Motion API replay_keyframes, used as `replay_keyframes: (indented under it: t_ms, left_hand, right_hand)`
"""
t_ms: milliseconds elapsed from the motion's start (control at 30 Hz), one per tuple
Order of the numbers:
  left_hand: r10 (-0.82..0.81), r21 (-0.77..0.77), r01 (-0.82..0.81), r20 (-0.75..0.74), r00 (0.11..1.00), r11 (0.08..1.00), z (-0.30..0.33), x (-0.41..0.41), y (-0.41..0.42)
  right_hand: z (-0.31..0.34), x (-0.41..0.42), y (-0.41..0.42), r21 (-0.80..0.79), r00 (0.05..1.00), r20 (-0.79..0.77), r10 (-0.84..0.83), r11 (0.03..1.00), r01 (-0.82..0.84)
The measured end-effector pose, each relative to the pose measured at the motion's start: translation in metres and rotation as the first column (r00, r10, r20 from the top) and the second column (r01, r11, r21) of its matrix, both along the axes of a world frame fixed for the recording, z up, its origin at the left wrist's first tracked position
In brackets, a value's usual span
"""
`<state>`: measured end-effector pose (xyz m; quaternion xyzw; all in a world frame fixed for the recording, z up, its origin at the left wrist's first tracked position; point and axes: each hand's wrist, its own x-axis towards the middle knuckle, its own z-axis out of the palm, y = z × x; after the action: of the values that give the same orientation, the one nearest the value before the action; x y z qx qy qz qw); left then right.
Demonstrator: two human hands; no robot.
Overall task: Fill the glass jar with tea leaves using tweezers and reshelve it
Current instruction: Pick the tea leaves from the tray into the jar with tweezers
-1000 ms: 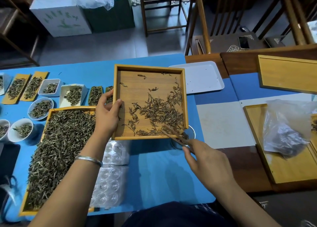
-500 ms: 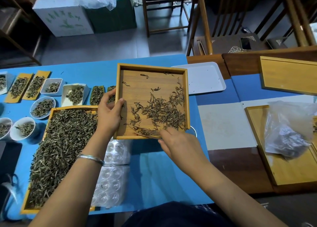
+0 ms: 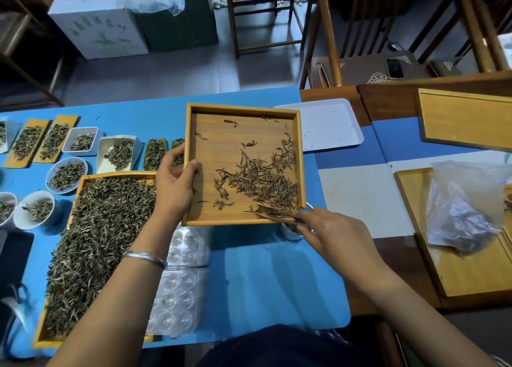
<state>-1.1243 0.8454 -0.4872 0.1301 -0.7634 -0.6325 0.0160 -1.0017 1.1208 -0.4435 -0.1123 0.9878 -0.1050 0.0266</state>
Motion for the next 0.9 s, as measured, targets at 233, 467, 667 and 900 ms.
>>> replay_keyframes:
  t_ms: [233,467,667,900]
  left_hand:
    - [-0.003,0.017,0.003,-0.012,1.000,1.000,0.002,0.001,0.001]
    - [-0.004,0.002,0.004,-0.015,1.000,1.000,0.004,0.001,0.002]
    - [0.001,0.005,-0.001,-0.026,1.000,1.000,0.004,0.002,0.005]
    - [-0.004,0.001,0.004,-0.029,1.000,1.000,0.003,0.001,0.005]
  right_hand:
    - [-0.002,0.004,0.027,0.071,0.999,0.000,-0.036,0.997,0.036]
    - [-0.004,0.009,0.048,0.078,0.998,-0.018,-0.052,0.996,0.053]
    - [-0.006,0.013,0.055,0.047,0.998,-0.053,-0.043,0.998,0.045]
    - [0.000,0.007,0.017,-0.105,0.986,-0.164,-0.019,0.994,0.002]
